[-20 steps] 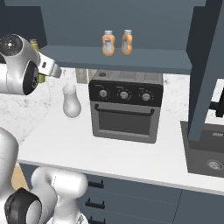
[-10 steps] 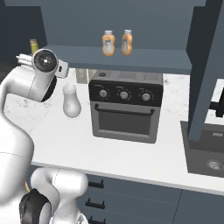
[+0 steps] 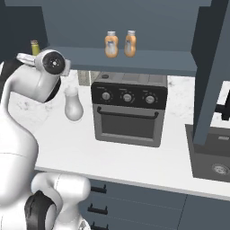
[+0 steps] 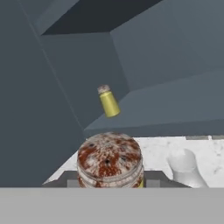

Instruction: Put the shaker and condiment bottle from the counter next to their counterparts in the cabinet.

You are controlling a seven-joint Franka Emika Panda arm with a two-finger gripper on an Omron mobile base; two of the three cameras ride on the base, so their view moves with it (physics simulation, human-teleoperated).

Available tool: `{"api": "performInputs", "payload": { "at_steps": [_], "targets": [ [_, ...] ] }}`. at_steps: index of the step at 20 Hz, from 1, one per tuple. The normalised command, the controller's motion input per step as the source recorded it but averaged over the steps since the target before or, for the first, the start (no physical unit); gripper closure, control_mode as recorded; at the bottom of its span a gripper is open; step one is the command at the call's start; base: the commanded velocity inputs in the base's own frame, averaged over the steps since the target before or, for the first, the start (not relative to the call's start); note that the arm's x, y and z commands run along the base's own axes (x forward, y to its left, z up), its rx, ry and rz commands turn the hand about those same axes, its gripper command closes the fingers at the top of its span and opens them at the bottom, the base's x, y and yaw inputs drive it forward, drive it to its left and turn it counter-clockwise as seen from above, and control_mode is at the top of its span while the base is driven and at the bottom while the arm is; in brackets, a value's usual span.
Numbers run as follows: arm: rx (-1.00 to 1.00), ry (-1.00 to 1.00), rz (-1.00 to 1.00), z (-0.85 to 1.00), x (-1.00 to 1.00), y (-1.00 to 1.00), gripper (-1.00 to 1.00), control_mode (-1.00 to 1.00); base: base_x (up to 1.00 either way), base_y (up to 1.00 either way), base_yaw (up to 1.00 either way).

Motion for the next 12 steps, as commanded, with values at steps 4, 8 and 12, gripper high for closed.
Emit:
{"api": "performInputs", "payload": {
  "at_steps": [4,8,12],
  "targets": [
    [-0.06,-0.05,0.24,0.29,0.0,0.0,1.0,-1.0,0.0,0.0,0.0],
    [-0.14,-0.01,0.21,0.19,0.0,0.01,1.0,-1.0,0.0,0.0,0.0],
    [-0.1,0.01,0.08,0.05,0.0,0.24,1.0,-1.0,0.0,0.0,0.0]
  ]
}}
